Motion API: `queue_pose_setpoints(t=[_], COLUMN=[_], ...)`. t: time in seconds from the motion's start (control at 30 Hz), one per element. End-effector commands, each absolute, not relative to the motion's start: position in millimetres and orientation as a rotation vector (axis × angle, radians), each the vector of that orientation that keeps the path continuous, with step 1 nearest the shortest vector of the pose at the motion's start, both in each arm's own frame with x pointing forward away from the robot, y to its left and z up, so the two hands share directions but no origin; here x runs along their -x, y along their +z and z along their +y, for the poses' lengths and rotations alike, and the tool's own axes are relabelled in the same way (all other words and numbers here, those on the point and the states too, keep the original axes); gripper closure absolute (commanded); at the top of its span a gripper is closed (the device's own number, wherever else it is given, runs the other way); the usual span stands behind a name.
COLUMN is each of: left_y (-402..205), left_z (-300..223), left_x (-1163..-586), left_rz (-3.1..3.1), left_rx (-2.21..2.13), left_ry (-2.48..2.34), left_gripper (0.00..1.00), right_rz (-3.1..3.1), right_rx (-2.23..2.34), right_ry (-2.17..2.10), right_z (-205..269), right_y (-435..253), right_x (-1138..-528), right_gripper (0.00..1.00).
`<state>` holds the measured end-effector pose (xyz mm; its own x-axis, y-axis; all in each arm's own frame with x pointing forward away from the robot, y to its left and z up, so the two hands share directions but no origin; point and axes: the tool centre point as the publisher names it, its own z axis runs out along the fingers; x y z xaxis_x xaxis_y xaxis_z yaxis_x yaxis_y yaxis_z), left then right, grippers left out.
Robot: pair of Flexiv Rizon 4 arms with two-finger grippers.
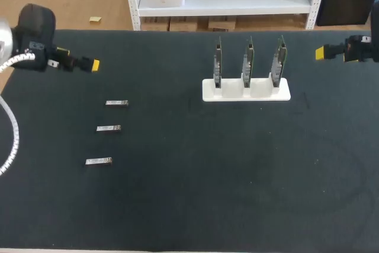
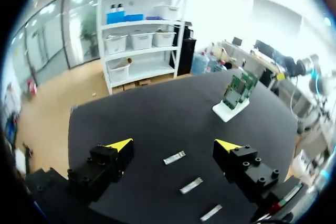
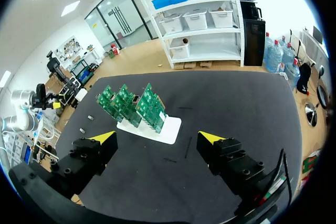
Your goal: Pick up the optical module with the left hand, and insert it into the network port with the right hand.
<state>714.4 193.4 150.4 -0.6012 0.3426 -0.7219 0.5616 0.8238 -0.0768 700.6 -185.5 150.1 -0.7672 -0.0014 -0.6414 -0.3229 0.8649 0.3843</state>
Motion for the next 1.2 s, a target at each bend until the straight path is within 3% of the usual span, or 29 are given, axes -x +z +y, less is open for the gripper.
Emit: queue_pose_setpoints(t=[0.03,0.67,1.2], left_y=[153,101,41], left_z=[198,185,175], left_x=[-741,-755,-739], left_rz=[2.216,2.030,2.120], left_rx=[-0.991,-1.902,-2.087], left_ry=[-0.276,-0.073,-0.028], left_gripper=[0.00,0.00,0.00], right_rz=[2.375,2.375,2.375], right_rx=[0.231,0.231,0.231], right_ry=[0.634,0.634,0.634], right_z=[-185,-185,-185], right_y=[150,150,150], right_x=[-700,-700,-700], right_gripper=[0.00,0.00,0.00])
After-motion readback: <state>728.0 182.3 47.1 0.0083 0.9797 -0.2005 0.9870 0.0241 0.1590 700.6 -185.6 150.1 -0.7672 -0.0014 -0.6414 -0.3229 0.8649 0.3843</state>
